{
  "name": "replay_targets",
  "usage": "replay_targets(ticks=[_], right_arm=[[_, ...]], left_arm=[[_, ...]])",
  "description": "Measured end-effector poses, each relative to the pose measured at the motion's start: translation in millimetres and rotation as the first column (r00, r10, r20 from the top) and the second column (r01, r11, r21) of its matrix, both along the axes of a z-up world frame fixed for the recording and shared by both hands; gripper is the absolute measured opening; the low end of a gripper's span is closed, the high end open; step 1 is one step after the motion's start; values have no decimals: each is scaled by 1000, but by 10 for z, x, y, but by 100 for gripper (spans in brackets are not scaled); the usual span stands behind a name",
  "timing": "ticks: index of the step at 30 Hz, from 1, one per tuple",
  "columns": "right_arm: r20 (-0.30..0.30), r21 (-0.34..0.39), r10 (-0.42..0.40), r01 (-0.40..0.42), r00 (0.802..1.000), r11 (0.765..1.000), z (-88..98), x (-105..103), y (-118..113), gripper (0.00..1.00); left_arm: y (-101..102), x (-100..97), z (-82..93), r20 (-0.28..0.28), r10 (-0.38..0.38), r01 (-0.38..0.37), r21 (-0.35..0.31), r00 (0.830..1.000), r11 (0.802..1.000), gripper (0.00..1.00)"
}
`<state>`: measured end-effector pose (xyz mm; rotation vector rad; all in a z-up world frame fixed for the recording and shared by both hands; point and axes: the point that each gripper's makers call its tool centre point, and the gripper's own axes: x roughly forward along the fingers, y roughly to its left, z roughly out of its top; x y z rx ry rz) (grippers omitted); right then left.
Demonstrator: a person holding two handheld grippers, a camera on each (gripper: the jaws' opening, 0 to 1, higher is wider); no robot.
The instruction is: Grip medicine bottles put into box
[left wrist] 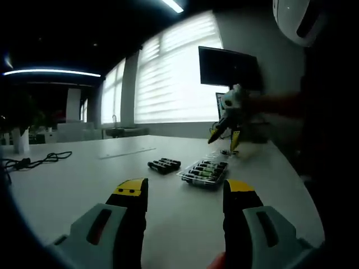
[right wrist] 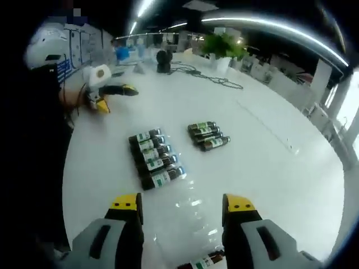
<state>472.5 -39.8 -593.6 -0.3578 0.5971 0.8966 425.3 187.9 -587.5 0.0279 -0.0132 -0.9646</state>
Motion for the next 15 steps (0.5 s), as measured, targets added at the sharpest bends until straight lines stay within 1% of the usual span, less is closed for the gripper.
replay_targets(ticks=[1, 2, 4, 6, 7, 8, 9, 10, 11, 12, 13, 15], right_arm=[[-4, 22, -23, 23, 1000, 999, 8, 7, 13, 47], [-1, 72, -61, 61, 998, 996, 37, 31, 56, 46], [0, 139, -160, 159, 987, 978, 60, 107, 91, 45], [12, 156, -215, 210, 977, 965, 54, 144, 147, 45], [9, 193, -248, 241, 969, 951, 75, 168, 199, 44], [-20, 213, -293, 291, 956, 933, 69, 191, 229, 43], [-26, 224, -321, 319, 947, 921, 77, 214, 254, 41], [-12, 245, -372, 363, 928, 899, 109, 282, 263, 39], [-37, 258, -409, 404, 912, 878, 119, 313, 269, 36], [-42, 294, -429, 421, 902, 858, 165, 357, 304, 35], [-54, 312, -454, 447, 889, 838, 180, 388, 304, 35], [-78, 331, -504, 500, 860, 801, 194, 462, 314, 34]], left_arm=[[0, -1, 2, 0, 0, 0, -1, 1000, 1000, 47], [2, 0, 4, 0, 0, 0, -2, 1000, 1000, 47], [5, 1, 10, 2, 1, -1, -5, 1000, 1000, 47], [9, 2, 15, 3, 3, -3, -8, 1000, 1000, 47], [10, 3, 18, 3, 3, -3, -9, 1000, 1000, 47], [11, 2, 20, 3, 2, -2, -11, 1000, 1000, 47], [11, 1, 20, 3, 1, -1, -12, 1000, 1000, 47], [10, 0, 22, 3, 0, 1, -13, 1000, 1000, 47], [10, -2, 24, 4, -1, 1, -14, 1000, 1000, 47], [10, -3, 27, 5, -2, 2, -15, 1000, 1000, 47], [10, -4, 30, 5, -2, 2, -16, 1000, 1000, 47], [13, -4, 36, 6, -3, 3, -20, 1000, 1000, 47]])
